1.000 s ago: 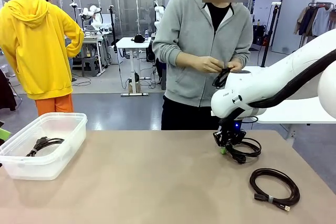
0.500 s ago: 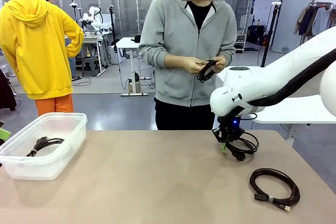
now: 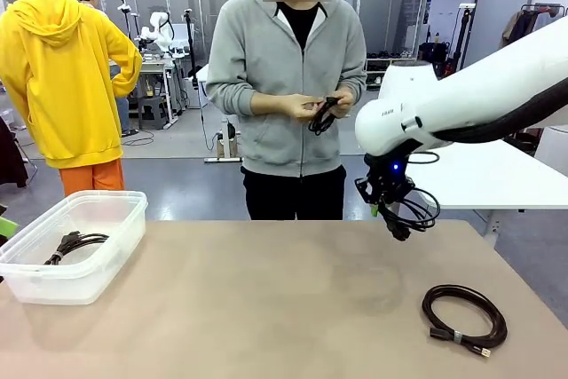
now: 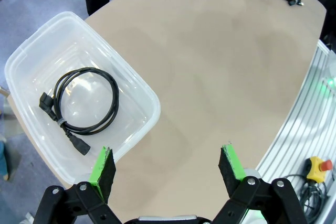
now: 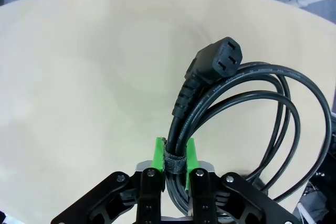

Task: Organize and store the cables.
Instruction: Place the Power Cable into the Organizing box.

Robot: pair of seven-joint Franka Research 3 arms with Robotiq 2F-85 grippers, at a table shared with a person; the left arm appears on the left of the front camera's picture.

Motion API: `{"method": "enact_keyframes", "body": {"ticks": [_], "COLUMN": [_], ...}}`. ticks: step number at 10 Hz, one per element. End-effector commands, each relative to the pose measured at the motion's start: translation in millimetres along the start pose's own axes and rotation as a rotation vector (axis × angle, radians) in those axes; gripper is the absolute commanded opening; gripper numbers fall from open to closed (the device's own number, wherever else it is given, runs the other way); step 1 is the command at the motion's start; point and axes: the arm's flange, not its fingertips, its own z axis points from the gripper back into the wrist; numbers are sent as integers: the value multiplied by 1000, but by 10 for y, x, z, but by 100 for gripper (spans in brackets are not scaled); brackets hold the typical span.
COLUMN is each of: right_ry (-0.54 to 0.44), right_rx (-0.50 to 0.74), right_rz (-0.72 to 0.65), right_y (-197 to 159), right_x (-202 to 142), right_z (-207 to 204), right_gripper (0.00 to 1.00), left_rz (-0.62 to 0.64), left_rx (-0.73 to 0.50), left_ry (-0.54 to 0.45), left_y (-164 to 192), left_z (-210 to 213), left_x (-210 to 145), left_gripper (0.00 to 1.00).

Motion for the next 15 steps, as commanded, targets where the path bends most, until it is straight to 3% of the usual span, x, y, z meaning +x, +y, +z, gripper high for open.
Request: {"method": "enact_keyframes", "body": {"ticks": [1,5,8,9,12,15], "right_ry": [-18,-29,19,-14,12,54], "right_rx": [-13,-3,1,-1,5,-3], "right_rz": [-54,-48,-9,-49,-18,-70], "right_y": [150,1055,1795,2004,2378,2488], "right_x": [-203,-293,-384,-433,-588,-605], "right_z": [123,103,-262,-431,-694,-920], "right_gripper": [15,15,15,15,15,15], "left_rz": [7,7,7,7,7,7], "left_rx": [16,16,16,16,16,16], "left_ry": [14,14,14,14,14,14], "left_y": [7,7,7,7,7,7], "left_z": [2,2,2,2,2,2], "left_x": [34,34,34,34,34,34], "left_gripper": [100,100,100,100,100,100]}}
